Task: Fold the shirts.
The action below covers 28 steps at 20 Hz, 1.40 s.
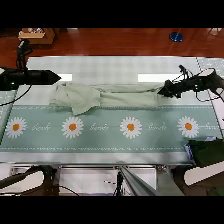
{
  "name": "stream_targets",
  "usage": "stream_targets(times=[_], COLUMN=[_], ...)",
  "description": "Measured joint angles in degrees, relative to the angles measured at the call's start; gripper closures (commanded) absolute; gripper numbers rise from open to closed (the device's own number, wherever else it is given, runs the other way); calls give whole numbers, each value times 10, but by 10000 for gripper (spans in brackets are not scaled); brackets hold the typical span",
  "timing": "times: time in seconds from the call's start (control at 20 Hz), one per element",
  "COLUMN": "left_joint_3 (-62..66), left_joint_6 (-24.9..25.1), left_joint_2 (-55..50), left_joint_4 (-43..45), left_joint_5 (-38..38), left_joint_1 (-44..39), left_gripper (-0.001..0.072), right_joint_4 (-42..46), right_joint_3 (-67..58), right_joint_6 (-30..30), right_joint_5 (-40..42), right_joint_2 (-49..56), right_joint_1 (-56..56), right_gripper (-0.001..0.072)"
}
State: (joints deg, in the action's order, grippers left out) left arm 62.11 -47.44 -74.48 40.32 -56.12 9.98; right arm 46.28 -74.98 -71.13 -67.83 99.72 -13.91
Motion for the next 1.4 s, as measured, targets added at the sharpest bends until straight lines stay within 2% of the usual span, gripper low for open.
stream_targets(times=[0.15, 0.35, 0.7, 0.95, 1.4], left_joint_3=[0, 0, 0, 0, 4], left_joint_6=[-24, -77, -189, -215, -222], left_joint_2=[0, -8, -74, -120, -177], left_joint_4=[-35, -55, -71, -113, -199], left_joint_5=[-13, -16, 59, 116, 184], left_joint_1=[-26, -105, -286, -382, -473], left_gripper=[681, 681, 680, 680, 680], right_joint_4=[4, 35, 101, 123, 129], right_joint_3=[0, 0, 0, 0, 0], right_joint_6=[5, -3, -24, -35, -64], right_joint_5=[-7, -32, -109, -156, -204], right_joint_2=[-67, -158, -297, -369, -451], right_joint_1=[-4, -8, -10, -10, -10], right_gripper=[687, 687, 687, 687, 687])
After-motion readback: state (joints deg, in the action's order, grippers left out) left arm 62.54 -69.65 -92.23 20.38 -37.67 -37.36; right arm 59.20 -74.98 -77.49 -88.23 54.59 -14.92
